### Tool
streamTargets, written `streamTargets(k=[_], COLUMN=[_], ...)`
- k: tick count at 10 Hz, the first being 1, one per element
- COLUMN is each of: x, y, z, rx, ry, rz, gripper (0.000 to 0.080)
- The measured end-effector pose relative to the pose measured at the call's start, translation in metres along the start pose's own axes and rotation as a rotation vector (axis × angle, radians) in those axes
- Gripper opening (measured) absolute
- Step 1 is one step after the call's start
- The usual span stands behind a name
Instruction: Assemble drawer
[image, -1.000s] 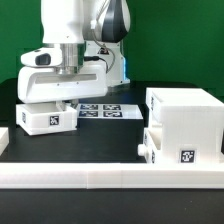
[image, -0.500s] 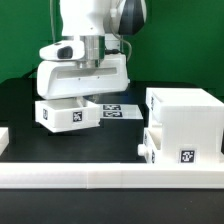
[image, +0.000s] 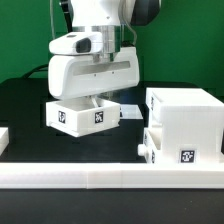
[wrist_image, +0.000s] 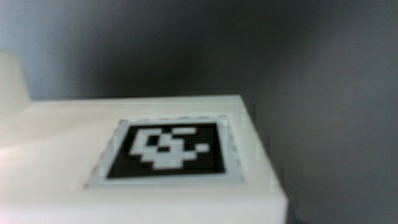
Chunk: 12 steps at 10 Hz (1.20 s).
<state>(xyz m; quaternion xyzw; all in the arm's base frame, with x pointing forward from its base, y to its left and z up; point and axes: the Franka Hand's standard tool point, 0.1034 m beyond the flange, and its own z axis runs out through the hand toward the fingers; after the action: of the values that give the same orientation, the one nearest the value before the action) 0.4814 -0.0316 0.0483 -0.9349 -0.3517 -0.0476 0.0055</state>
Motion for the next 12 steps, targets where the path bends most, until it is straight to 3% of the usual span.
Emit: streamTargets(k=[2,5,8,10,12], x=[-0.003,-0.010,0.009,0.015,0.014], y=[-0.002,0.000,0.011,0.020,0.019], z=[0.003,0.008,0.001,-0.004,-0.002], rx=[0.003,-0.004,-0.019,-0.005,-0.002], ry=[-0.002,-0.003,-0.022,-0.048,-0.047], rz=[-0.016,-0.322,-0.612,-0.723,-0.720], gripper=[0.0041,0.0041,0.0041,0.0041,0.0041])
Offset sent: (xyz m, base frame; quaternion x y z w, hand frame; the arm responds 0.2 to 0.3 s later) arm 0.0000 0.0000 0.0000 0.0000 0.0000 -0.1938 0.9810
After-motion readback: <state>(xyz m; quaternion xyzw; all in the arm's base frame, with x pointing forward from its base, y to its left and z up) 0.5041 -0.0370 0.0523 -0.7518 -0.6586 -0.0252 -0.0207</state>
